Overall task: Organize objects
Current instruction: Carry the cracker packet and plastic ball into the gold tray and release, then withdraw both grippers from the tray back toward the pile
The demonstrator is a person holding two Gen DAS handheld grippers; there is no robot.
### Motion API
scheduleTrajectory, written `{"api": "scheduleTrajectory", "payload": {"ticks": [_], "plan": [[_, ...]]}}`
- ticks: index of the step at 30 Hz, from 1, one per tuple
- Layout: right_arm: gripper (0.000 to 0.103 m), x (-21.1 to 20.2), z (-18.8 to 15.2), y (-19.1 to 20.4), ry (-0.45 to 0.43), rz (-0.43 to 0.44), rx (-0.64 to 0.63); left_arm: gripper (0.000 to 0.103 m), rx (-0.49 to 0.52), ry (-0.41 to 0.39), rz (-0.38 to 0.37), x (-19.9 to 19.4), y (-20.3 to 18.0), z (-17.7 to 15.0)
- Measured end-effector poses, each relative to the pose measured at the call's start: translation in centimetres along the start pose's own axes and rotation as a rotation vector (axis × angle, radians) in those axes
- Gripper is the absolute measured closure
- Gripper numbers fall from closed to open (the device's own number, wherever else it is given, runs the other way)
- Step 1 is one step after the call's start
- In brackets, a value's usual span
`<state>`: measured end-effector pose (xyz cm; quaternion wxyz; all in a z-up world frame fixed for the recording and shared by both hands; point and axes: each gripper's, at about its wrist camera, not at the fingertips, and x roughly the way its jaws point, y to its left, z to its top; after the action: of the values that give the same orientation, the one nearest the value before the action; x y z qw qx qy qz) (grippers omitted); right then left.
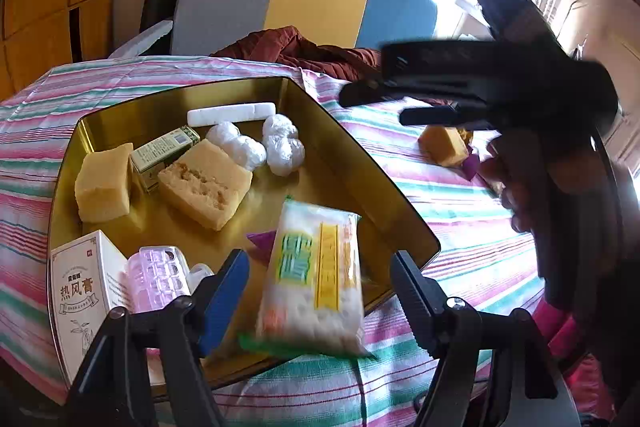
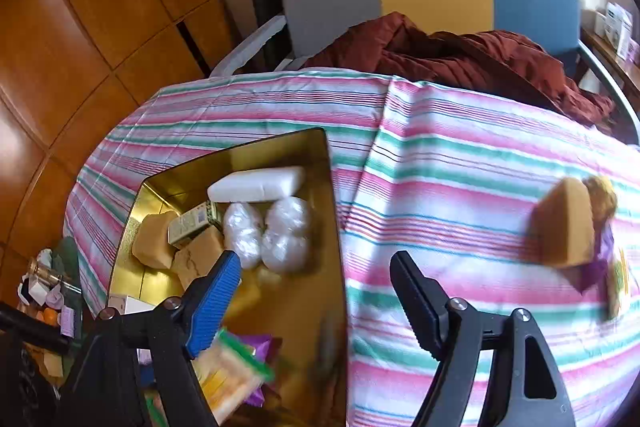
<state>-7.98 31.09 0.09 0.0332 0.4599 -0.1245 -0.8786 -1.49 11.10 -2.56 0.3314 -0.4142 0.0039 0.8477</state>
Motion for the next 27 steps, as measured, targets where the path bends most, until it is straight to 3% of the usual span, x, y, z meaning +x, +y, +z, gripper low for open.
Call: {"api": "scheduleTrajectory", "payload": {"ticks": [7,14,27], "plan": [[0.024,-1.5,-2.2,-0.8,-0.002,0.012,0.028,0.031,0.032,-0.024,0.078,-1.0,0.1,-0.3],[0.024,-2.6,-4.2,-0.6,-0.010,0.003,0.024,0.029,0.000,-0.056,0.104,-2.8,0.6,-0.5],[0.020,-4.4,-6.9,0.6,-0.038,-0.097,-0.079,0.026,-0.010,-0.112,0.229,-5.4,0.0,0.3]]}}
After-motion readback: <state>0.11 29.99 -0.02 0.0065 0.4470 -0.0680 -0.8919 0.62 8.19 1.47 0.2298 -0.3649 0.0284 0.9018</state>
